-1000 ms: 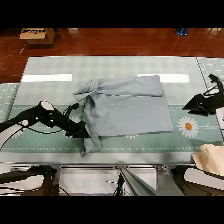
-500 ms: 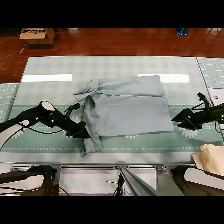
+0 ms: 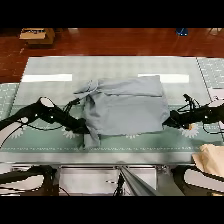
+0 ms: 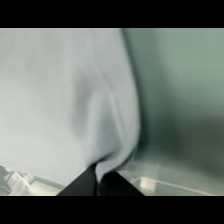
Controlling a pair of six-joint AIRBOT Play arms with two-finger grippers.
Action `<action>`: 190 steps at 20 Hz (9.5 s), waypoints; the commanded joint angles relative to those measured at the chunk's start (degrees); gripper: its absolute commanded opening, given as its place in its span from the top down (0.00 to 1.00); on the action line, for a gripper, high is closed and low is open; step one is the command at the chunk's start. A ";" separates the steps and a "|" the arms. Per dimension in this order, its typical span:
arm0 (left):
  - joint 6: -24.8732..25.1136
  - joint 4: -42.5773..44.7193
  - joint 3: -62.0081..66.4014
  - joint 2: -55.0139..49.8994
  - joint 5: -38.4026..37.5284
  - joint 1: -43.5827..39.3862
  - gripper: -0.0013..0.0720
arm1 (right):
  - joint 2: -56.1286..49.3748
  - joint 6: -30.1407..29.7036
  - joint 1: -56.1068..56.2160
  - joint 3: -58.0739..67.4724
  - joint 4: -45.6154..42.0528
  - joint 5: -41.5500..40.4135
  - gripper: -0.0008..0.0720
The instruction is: Fold the shirts.
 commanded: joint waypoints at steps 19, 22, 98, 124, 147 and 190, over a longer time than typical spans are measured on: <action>0.63 11.34 71.67 46.53 2.03 7.37 0.95 | 41.66 12.39 1.05 60.94 4.26 -10.12 0.95; -8.00 19.71 72.54 48.65 -8.61 7.37 0.95 | 43.63 18.16 1.07 62.97 -8.00 -1.29 0.95; -7.34 2.16 -12.76 13.49 10.29 30.64 0.18 | -2.64 6.38 -19.12 43.82 -5.27 25.49 0.40; -6.27 1.92 -12.70 5.79 9.64 25.05 0.95 | 1.03 -0.44 -20.55 -1.51 -0.26 5.31 0.41; 6.62 -22.05 31.45 30.45 4.98 25.09 0.95 | 21.90 -4.59 -1.03 33.57 27.34 -3.28 0.95; -4.26 2.62 21.33 8.81 40.89 10.21 0.95 | -5.29 19.54 14.80 45.11 -22.08 -21.24 0.95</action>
